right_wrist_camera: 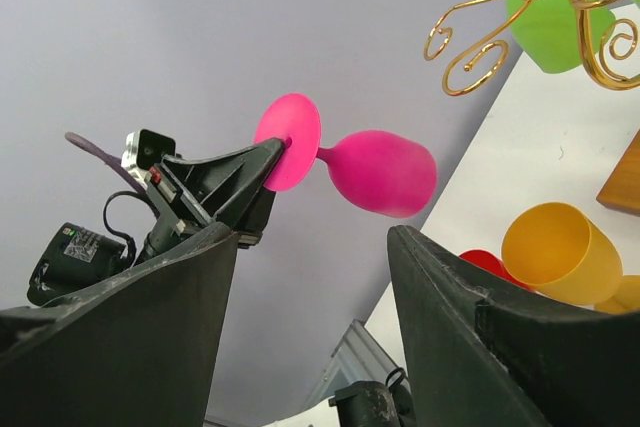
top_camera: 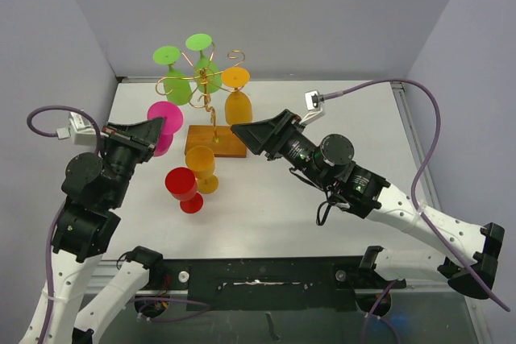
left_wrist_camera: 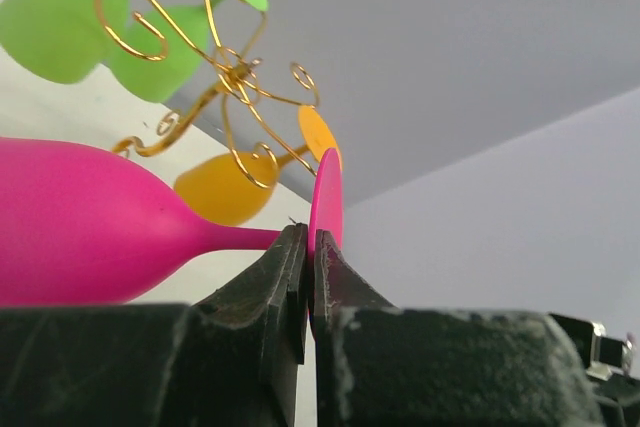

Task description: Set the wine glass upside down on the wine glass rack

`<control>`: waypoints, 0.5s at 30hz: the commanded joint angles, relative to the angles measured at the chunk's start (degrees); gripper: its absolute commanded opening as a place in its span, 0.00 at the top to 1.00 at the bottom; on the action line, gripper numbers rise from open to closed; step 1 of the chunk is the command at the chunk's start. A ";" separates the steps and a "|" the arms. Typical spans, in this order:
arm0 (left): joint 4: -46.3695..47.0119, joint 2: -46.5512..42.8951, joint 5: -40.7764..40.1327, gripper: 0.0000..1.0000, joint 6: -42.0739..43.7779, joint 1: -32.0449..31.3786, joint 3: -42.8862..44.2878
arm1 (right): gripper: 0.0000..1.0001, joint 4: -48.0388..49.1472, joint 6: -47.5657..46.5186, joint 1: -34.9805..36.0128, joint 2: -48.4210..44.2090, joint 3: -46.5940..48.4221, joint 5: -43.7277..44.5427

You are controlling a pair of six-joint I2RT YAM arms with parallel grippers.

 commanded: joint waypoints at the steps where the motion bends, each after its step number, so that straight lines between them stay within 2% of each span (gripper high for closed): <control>1: -2.59 0.98 -9.62 1.00 -0.87 0.06 3.57 | 0.38 0.29 -0.34 -0.10 -2.03 -0.43 2.70; 4: -1.57 2.62 -10.37 1.00 -1.43 0.06 4.62 | 0.38 0.32 -0.15 -0.07 -2.60 -0.98 2.92; 11: 4.18 7.44 -4.14 1.00 -5.76 0.08 3.88 | 0.38 0.02 0.31 -0.06 -3.36 -1.63 2.92; 15: 6.52 8.55 -5.74 1.00 -5.99 0.38 3.14 | 0.37 0.00 0.36 -0.09 -4.25 -2.32 3.26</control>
